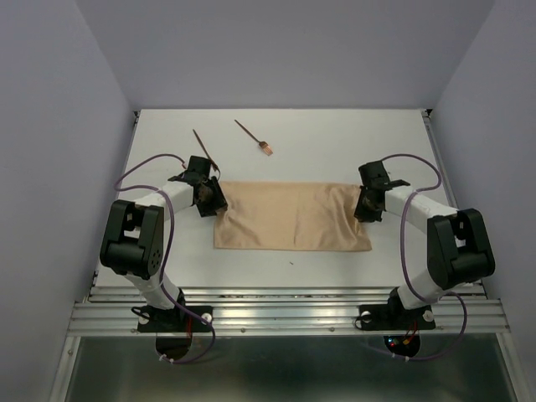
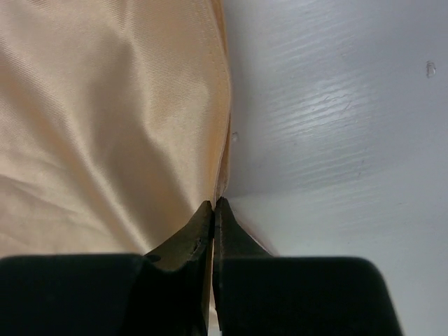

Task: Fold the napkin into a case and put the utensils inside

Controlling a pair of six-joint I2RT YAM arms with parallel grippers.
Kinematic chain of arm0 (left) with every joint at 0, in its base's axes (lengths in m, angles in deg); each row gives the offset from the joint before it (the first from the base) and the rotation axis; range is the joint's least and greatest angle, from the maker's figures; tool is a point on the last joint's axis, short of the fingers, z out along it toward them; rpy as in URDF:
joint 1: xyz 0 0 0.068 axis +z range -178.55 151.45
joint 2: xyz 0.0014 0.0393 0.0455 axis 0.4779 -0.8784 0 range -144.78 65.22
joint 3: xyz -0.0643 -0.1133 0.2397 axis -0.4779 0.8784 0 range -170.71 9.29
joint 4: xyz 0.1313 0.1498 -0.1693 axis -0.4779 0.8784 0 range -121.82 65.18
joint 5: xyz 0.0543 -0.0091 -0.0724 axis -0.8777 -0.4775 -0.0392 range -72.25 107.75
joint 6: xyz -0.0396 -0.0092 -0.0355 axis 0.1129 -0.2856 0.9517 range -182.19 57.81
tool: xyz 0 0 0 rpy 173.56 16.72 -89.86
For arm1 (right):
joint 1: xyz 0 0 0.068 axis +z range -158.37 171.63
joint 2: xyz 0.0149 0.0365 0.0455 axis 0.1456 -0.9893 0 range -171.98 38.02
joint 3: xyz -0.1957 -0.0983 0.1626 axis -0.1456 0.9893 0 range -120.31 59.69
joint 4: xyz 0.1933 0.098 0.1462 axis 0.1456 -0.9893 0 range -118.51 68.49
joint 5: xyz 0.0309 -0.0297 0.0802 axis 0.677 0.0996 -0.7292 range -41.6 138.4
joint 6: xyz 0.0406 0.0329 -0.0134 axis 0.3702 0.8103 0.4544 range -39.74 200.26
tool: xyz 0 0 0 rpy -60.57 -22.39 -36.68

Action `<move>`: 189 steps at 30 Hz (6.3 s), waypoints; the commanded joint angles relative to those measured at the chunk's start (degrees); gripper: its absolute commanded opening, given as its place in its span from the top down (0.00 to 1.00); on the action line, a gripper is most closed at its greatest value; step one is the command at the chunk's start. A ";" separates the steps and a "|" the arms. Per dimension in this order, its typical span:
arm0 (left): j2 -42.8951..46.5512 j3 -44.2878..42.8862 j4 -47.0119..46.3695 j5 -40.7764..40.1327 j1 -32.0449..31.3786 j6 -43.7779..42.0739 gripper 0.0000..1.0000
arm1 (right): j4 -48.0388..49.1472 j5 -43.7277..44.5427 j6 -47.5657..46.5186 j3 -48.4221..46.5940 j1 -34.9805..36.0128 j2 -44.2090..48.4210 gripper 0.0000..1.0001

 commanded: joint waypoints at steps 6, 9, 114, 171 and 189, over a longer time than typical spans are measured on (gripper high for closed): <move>-3.21 0.72 0.08 0.87 -1.37 -1.03 0.48 | -4.82 -2.19 1.42 -7.56 5.08 6.83 0.99; -3.57 0.54 -0.27 0.96 -2.95 -0.42 0.48 | -5.79 -2.55 2.21 -9.67 7.80 7.36 0.99; -2.95 -0.95 -3.87 2.28 -16.76 9.96 0.82 | -3.68 -8.87 5.46 -42.91 36.02 -21.38 0.99; -0.75 3.62 -4.58 1.66 -16.76 9.16 0.71 | -5.17 -9.93 10.03 -45.01 36.55 -23.93 0.99; 5.39 4.59 3.68 -6.59 -16.76 8.81 0.45 | -3.59 -6.77 11.52 -43.79 36.55 -20.95 0.43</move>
